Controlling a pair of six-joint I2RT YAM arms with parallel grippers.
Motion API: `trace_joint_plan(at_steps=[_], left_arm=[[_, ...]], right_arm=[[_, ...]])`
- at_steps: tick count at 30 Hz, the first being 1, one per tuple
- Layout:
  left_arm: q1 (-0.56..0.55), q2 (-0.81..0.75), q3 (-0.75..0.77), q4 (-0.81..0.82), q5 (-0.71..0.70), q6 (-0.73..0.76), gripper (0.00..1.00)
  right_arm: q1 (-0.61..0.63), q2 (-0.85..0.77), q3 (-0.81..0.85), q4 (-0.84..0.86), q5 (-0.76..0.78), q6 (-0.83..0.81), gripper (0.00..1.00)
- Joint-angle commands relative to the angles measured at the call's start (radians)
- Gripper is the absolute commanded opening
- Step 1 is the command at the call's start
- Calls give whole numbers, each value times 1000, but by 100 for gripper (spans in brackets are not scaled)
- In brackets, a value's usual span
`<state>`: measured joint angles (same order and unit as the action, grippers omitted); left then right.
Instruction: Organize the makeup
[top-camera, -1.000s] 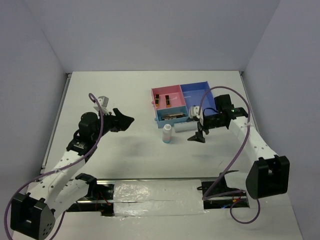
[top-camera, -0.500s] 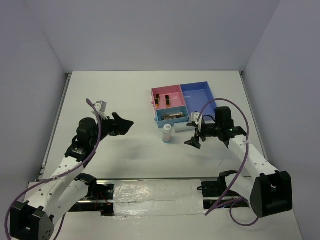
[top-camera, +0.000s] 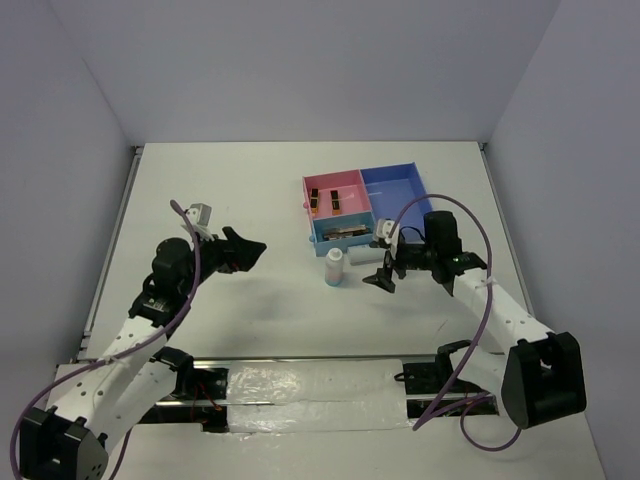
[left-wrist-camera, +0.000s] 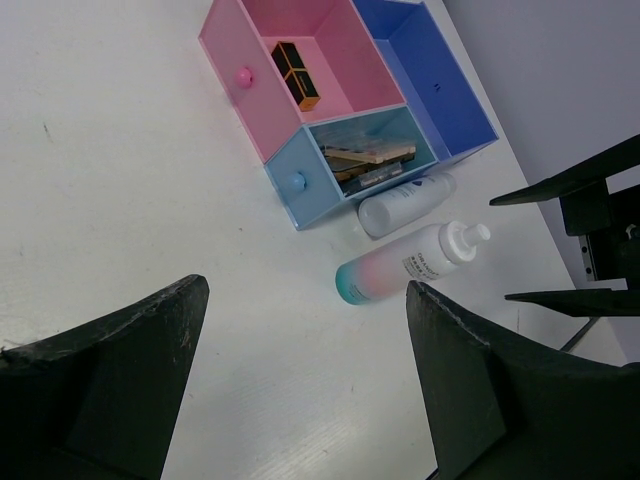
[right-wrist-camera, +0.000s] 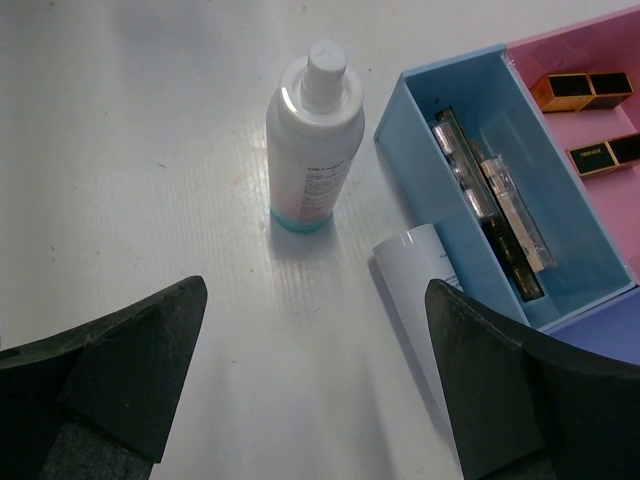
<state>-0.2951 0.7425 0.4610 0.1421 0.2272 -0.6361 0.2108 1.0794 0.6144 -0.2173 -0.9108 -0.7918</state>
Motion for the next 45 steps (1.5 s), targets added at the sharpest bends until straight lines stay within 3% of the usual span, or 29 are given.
trace_joint_plan(at_steps=[1,24,39,45], left_arm=[[5,-20,-4,42,-6,-10,93],[7,-45,-24,27,-26,-17,93],[7,-49,-33,16,-45,-8,94],[7,-42,-33,19,-49,-5,93]], right_arm=[[21,10,-8,52,12,16,97],[157,140,53,171,107,105,97],[271,287,200,81,158,34,96],[292,361,289,-16,144,-18,90]])
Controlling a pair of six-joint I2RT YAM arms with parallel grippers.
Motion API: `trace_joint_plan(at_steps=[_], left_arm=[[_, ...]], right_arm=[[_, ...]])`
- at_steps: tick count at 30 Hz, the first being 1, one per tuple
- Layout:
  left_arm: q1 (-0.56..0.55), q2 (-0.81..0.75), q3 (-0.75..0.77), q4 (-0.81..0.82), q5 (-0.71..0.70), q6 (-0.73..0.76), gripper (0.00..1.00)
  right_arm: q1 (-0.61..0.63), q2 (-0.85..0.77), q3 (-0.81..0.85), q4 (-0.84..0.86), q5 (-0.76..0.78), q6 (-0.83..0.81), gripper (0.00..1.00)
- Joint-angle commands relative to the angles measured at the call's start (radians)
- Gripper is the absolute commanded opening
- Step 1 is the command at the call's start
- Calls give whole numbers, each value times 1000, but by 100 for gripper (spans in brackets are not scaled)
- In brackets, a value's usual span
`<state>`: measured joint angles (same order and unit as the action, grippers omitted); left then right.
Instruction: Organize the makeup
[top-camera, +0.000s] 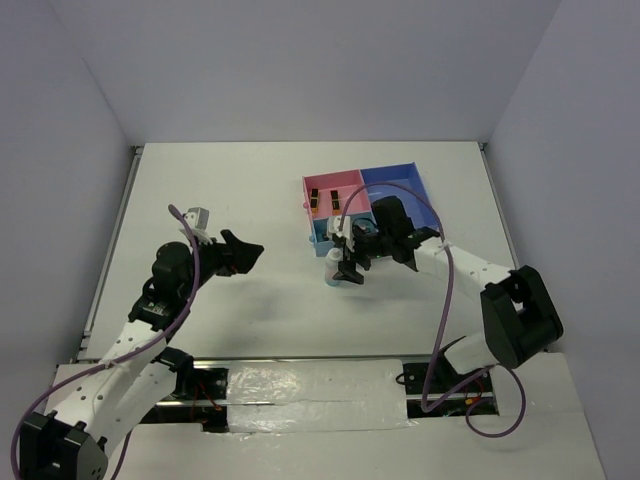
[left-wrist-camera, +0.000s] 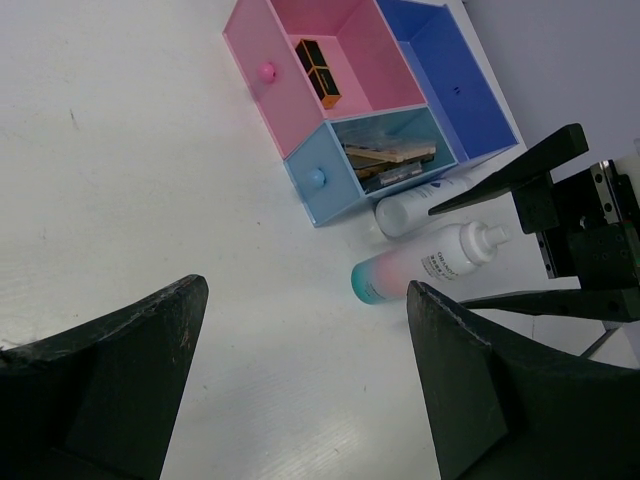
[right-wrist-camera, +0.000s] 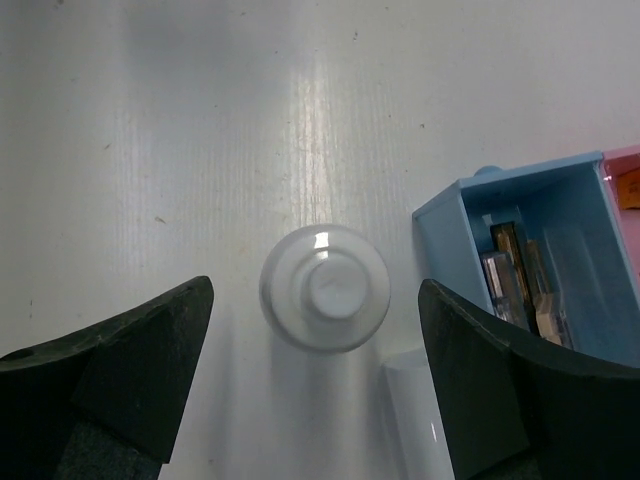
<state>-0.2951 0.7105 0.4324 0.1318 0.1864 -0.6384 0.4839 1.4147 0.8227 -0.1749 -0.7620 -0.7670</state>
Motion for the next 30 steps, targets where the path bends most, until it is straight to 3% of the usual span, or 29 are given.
trace_joint_plan(at_steps=[1,14,17,23,30], left_arm=[[7,-8,-3,28,-8,-1,94],[7,14,9,40,-1,2,94],[5,17,15,37,2,3,94],[7,9,12,45,7,0,93],[7,40,22,77,34,-10,93]], right_arm=[[22,50,95,-89,-7,-46,87],[42,64,125,-182,-25,-114,55],[42,46,128,-204,-25,-117,38],[42,-23,196,-291,-40,-88,14],[-19,-195,246,-316,-40,-22,9]])
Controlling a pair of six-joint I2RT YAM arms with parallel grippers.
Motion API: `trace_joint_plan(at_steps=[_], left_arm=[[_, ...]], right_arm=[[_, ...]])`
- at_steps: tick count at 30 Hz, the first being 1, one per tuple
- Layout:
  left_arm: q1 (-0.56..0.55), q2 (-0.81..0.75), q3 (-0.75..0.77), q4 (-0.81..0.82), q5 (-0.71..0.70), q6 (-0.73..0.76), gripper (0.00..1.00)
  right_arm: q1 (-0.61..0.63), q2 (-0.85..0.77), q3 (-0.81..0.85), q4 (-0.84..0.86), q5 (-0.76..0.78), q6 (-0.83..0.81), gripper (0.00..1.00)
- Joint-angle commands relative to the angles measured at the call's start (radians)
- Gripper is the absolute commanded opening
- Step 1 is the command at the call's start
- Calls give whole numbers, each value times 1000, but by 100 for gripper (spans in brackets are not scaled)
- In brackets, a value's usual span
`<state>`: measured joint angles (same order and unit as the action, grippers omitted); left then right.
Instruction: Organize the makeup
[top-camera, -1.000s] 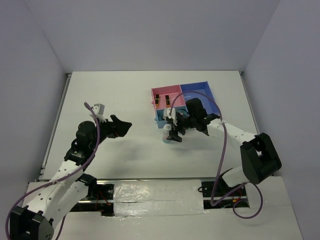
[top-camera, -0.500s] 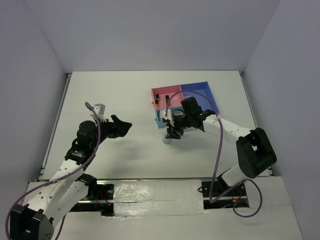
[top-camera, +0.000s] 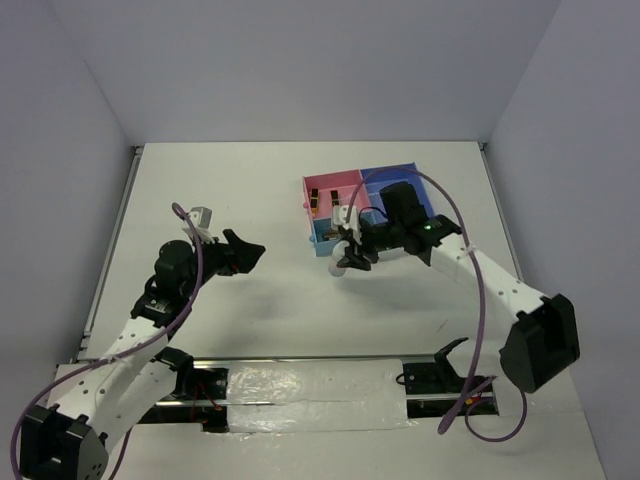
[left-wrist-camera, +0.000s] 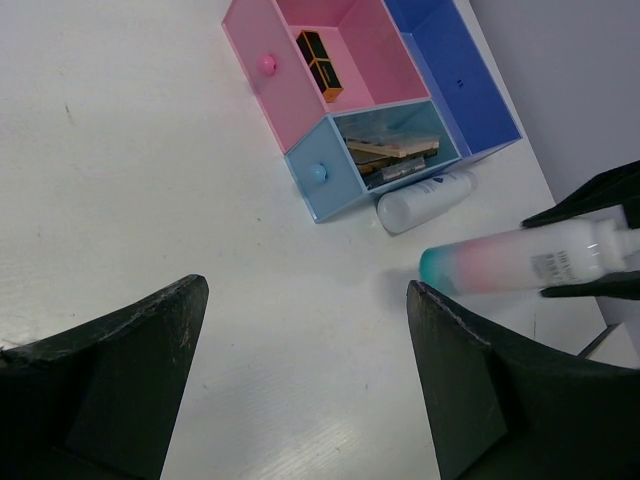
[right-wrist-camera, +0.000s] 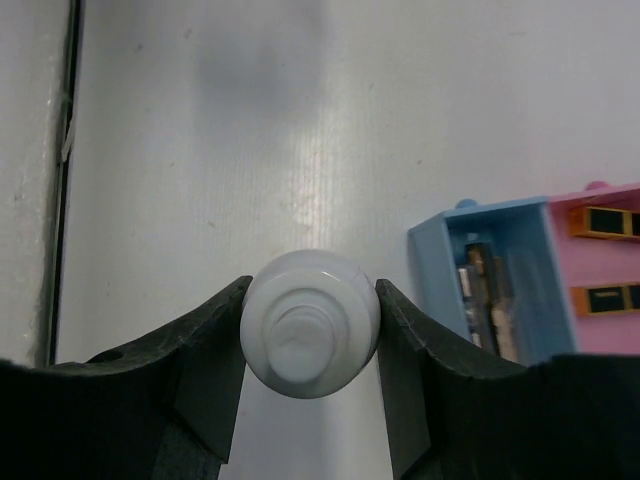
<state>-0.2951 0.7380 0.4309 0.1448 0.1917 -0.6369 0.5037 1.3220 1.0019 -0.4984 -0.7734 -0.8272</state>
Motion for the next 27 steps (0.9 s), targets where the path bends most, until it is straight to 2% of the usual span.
trace_joint_plan(at_steps=[1,6,7,11,14,21,27], left_arm=[[7,15,26,65,31,-10,93],[7,32,43,75,41,-10,93],[7,34,43,78,45,-12,93],[7,38,43,84,52,-15,93],[7,34,43,81,51,-15,93],[7,21,39,76,49,-20,93],[7,-6,34,47,38,-20,93]], right_arm=[[-57,-113,70,24,-29,69,7],[-240,-126,134,102,-43,232,1],[-308,-107,148,131,-40,267,0],[-434,-20,240,149,-24,399,0],[-479,43,276,161,20,445,0],[-484,200,336,198,170,566,0],[-484,327,385,236,273,579,1]])
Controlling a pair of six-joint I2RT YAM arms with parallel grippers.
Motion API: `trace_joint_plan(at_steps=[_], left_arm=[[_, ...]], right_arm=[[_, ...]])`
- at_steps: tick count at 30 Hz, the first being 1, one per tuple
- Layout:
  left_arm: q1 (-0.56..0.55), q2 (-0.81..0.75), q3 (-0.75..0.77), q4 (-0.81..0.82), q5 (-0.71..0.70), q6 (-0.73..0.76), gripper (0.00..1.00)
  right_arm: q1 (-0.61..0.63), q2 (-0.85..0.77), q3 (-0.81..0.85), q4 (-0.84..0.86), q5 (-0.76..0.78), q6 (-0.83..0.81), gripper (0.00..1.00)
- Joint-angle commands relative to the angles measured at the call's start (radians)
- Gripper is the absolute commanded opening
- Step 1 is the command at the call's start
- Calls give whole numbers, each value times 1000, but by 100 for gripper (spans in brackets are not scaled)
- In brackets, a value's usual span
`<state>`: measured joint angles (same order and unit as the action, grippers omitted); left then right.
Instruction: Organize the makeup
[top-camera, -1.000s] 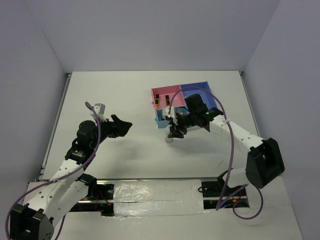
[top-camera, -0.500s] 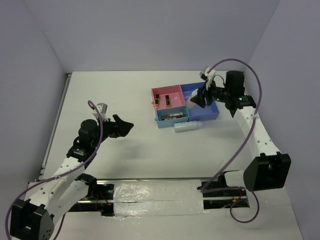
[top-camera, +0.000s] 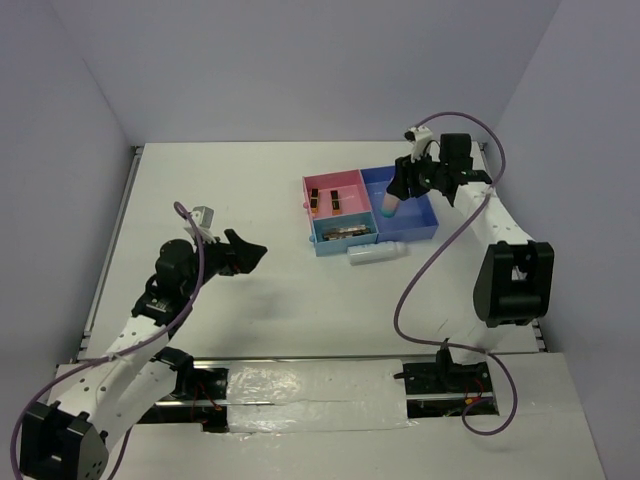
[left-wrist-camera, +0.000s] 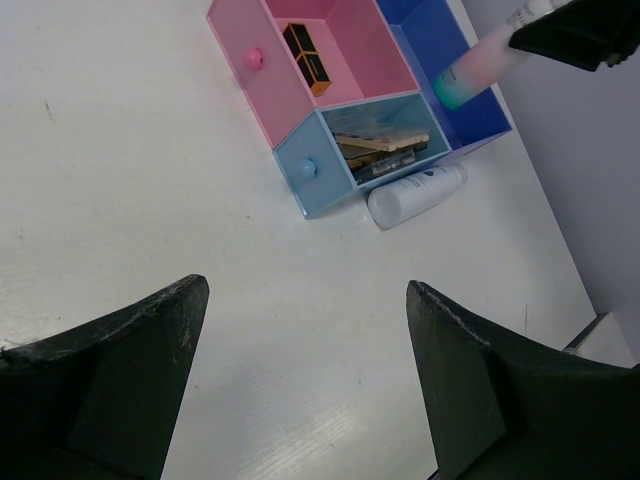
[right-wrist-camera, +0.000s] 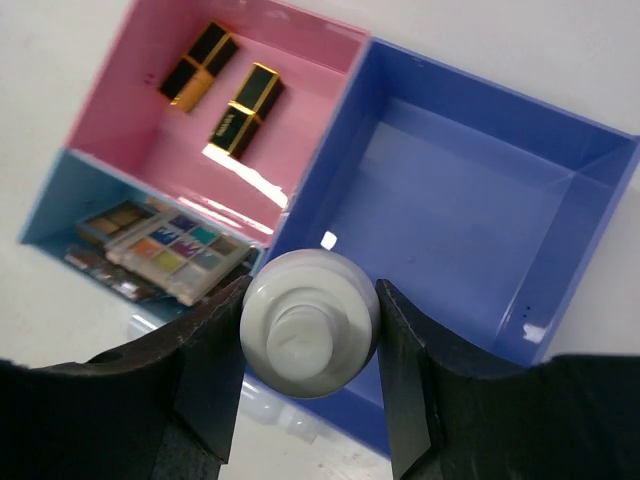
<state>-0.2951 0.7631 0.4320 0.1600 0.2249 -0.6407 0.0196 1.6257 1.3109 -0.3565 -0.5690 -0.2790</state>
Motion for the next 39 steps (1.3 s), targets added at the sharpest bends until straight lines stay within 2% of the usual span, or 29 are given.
trace_joint_plan(at_steps=[1,6,13,18,26,29,30,32,33,34,36,39], left_arm=[[7,-36,30,27,1,-16,93],[7,-54,11,29,-4,-28,93],[7,-57,24,7,-12,-20,93],[7,-50,24,13,-6,-25,93],[7,-51,34,-7,-12,-17,93],[7,-44,31,3,-9,-20,93],[7,-42,31,9,-7,-20,93],[5,-35,30,16,-4,-22,93],[5,-30,31,19,-2,-24,93],[7,-25,34,19,-1,-22,93],[7,-22,39,16,1,-19,93],[5,-22,45,10,-4,-14,93]], right_arm=[[2,36,79,102,80,28,1],[9,92,85,165,158,-6,5],[43,200,214,-19,54,-106,10],[69,278,293,-137,64,-123,13],[82,372,422,-309,78,-140,12],[80,388,455,-357,90,-149,23],[82,388,458,-360,93,-146,37],[80,384,452,-348,109,-138,56],[82,382,449,-335,113,-132,71],[80,379,447,-331,119,-126,77],[82,372,452,-320,136,-115,97],[79,350,464,-292,156,-111,100]])
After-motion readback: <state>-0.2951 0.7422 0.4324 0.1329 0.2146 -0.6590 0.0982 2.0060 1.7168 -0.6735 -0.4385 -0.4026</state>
